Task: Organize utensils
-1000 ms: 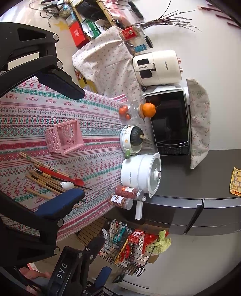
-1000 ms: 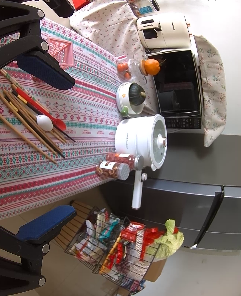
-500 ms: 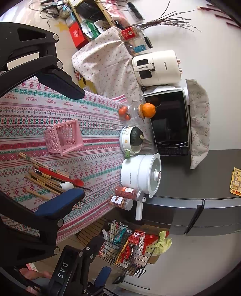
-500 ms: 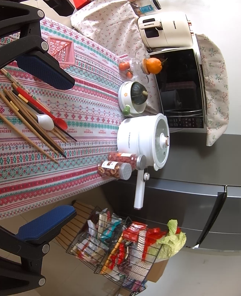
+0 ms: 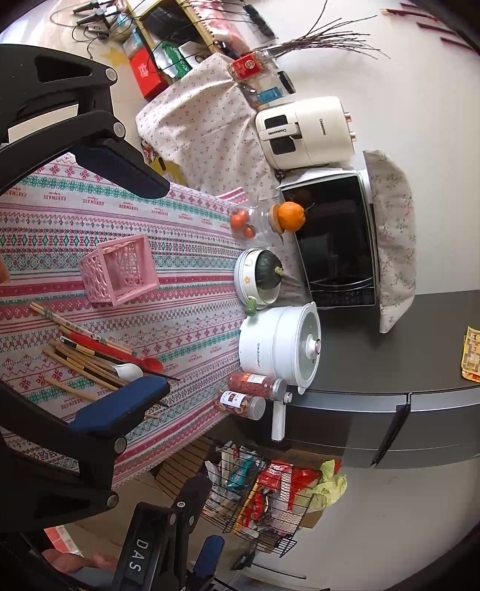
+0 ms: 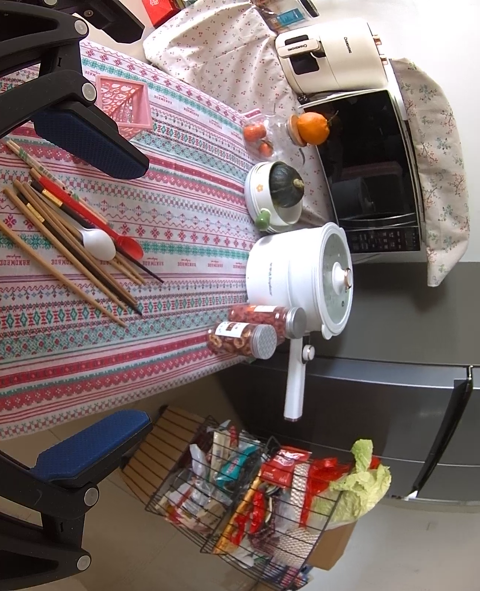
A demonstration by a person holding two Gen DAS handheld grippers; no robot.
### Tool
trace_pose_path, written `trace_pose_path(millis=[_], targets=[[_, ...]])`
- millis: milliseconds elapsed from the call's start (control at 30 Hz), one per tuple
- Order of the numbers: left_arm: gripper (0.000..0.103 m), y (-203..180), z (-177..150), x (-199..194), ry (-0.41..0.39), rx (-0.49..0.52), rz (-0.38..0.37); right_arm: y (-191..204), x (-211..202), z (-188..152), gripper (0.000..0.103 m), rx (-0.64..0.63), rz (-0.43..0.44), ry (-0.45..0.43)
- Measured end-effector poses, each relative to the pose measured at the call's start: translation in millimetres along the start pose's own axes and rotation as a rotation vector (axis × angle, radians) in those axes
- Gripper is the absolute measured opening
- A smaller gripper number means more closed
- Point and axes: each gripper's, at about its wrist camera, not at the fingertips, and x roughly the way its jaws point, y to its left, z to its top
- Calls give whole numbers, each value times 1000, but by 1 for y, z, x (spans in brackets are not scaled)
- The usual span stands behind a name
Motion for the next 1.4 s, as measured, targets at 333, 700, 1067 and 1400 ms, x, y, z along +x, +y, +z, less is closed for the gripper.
trace_pose_path(millis=[333, 700, 1067, 1400], targets=[[98, -29, 7, 34, 63, 30, -56, -28, 35, 23, 102, -9, -20, 136], [98, -77, 22, 86, 223, 173, -143, -68, 111, 2, 102, 17, -13, 327], [51, -160, 31, 208, 536, 315, -242, -116, 179, -15, 84, 164, 36, 514], [15, -188, -12, 339, 725, 254, -166, -124, 210, -33, 78, 199, 40, 611]])
